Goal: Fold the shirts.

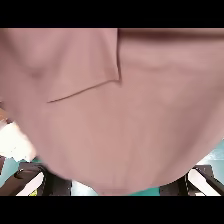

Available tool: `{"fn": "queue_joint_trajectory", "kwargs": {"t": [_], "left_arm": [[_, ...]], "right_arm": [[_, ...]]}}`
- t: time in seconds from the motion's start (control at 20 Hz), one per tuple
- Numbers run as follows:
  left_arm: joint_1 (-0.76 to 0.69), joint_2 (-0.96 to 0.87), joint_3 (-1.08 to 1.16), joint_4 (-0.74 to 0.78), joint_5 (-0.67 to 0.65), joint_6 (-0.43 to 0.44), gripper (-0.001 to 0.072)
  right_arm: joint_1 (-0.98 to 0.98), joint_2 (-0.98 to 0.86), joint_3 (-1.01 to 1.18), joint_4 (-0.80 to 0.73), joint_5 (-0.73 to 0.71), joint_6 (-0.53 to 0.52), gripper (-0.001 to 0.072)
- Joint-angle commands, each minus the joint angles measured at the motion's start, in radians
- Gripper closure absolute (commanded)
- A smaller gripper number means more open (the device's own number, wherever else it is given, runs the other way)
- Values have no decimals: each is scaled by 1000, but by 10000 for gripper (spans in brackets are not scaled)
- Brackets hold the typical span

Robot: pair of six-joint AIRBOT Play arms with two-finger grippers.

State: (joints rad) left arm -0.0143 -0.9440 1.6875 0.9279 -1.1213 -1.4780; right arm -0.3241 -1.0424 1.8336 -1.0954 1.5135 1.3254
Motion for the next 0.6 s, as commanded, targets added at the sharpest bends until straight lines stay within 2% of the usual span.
{"fn": "queue_joint_trajectory", "kwargs": {"t": [0.0,0.1,0.25,0.4,0.55], "left_arm": [[1,-165,-225,20,-12,25,672],[1,-312,-240,19,13,46,671],[1,-495,-240,17,166,47,671],[1,-596,-231,-6,373,47,671],[1,-653,-158,-7,453,101,671]], "right_arm": [[37,-150,-195,-5,69,22,697],[90,-248,-287,-5,14,19,697],[167,-412,-330,-6,-141,18,697],[219,-583,-222,-5,-284,21,697],[251,-699,-80,-6,-350,21,697]]}}
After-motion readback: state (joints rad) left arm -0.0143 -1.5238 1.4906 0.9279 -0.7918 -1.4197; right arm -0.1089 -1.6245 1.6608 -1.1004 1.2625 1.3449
